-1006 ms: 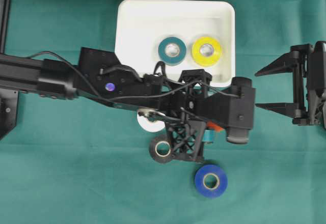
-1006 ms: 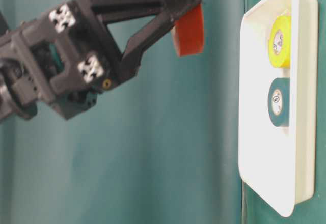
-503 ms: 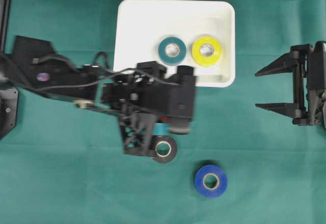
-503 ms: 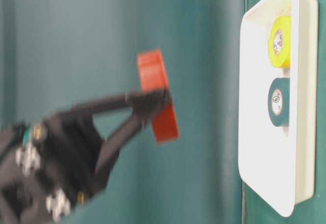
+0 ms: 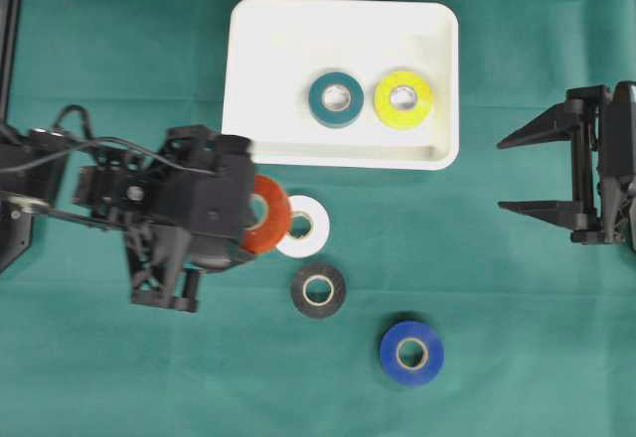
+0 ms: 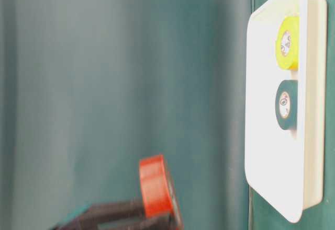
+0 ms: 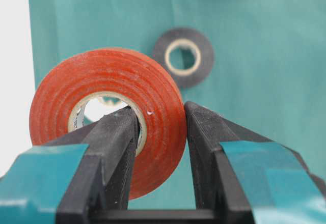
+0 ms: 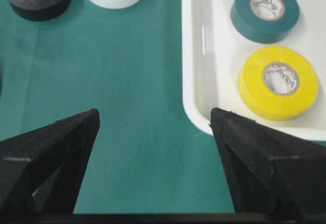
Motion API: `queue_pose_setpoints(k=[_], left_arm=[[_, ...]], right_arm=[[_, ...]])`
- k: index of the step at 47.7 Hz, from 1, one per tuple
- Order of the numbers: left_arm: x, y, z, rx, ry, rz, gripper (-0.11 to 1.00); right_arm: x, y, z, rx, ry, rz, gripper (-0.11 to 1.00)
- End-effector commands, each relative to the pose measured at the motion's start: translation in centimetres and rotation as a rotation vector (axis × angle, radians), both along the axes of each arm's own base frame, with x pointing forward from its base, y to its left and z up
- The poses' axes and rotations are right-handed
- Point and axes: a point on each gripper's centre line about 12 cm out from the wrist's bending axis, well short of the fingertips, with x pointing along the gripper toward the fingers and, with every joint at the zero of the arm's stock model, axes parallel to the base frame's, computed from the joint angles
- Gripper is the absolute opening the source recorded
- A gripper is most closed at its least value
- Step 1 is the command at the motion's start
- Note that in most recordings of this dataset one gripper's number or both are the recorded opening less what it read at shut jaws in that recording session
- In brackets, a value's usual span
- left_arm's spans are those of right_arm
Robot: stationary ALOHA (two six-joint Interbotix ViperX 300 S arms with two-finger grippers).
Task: Pick up the tape from a random location and place it into the white case.
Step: 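Carry the orange-red roll left and up toward the tray's left end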
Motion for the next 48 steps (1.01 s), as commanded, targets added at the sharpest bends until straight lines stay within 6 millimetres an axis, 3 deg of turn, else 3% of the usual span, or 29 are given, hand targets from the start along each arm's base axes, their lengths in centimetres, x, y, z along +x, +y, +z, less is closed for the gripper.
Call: queue_pose_setpoints(k=[1, 11, 36, 48], left_arm=[[-1.2, 0.1, 1.2, -0.010, -0.047, -0.002, 0.25], [-2.8, 0.3, 1.1, -0.012, -0.060, -0.002, 0.25], [-2.4, 0.4, 1.0, -0.009, -0.064, -0.001, 0.25], [-0.6, 3.1, 1.2, -0.006, -0.075, 0.088, 0.25]], right_arm=[[0.5, 0.0, 0.9, -0.004, -0.024, 0.002, 0.86], [0.5, 0.0, 0.9, -0.004, -0.024, 0.002, 0.86], [0.5, 0.0, 1.0, -0.004, -0.027, 0.002, 0.86], [0.5, 0.0, 1.0, -0.008, -0.027, 0.004, 0.86]])
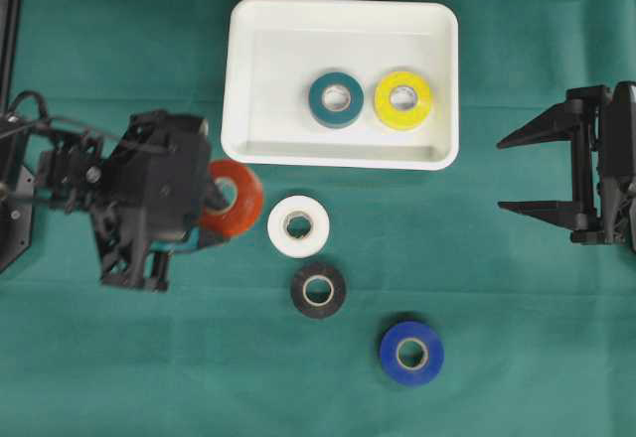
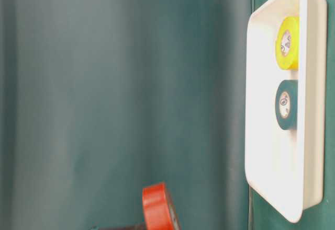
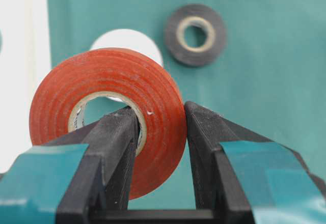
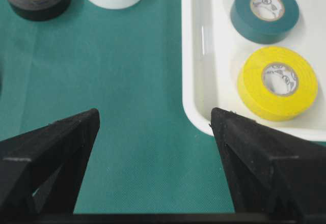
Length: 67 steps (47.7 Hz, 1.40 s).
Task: Pick up the tape from a random location and place it into the white case.
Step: 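Carry the orange-red roll left and up toward the tray's left end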
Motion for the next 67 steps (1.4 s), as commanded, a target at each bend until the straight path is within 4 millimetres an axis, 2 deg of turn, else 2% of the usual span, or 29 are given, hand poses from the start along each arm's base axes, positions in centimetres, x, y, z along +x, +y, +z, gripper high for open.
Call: queue_pose_setpoints(k=[1, 10, 18, 27, 37, 45, 67], left_arm=[[1.0, 1.4, 1.7, -0.001, -0.052, 0.043, 0.25], [2.6, 4.6, 2.2, 0.005, -0.057, 0.136, 0.25], [3.4, 8.5, 2.3, 0.009, -0.055, 0.243, 0.25], [3.5, 11.9, 2.3, 0.010, -0.053, 0.337, 0.25], [3.2, 14.8, 2.3, 0.014, -0.051, 0.415, 0.25], [2.9, 16.0, 2.2, 0.014, -0.050, 0.447, 0.25], [2.8, 16.0, 2.1, 0.010, -0.047, 0.450, 0.25]], right_arm=[[0.5, -0.1, 0.9, -0.007, -0.026, 0.002, 0.86], [0.5, 0.0, 0.9, -0.003, -0.026, 0.001, 0.86], [0.5, 0.0, 0.9, -0.003, -0.024, 0.001, 0.86], [0.5, 0.0, 0.9, -0.003, -0.024, 0.001, 0.86], [0.5, -0.1, 0.9, -0.003, -0.024, -0.001, 0.86], [0.5, 0.0, 0.9, -0.003, -0.024, 0.001, 0.86], [0.5, -0.1, 0.9, -0.003, -0.021, -0.001, 0.86]])
